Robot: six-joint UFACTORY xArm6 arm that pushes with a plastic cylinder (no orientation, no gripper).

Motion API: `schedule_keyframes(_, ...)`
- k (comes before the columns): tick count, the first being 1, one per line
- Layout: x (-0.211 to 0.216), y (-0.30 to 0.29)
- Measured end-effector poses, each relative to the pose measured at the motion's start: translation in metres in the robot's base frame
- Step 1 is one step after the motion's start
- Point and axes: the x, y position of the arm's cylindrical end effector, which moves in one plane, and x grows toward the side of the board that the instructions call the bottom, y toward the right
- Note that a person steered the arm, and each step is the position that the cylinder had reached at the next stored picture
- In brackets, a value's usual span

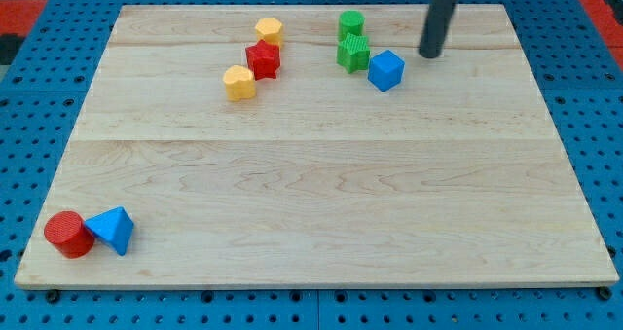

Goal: Slide blue cube to the top right of the blue triangle

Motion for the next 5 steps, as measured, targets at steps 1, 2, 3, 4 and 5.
schedule_keyframes(1, 0.016, -0.013)
schedule_keyframes(2, 0.046, -0.038)
schedule_keyframes(3, 0.051, -0.08)
schedule_keyframes(4, 0.057, -0.111)
schedule_keyframes(5, 0.081, -0.112)
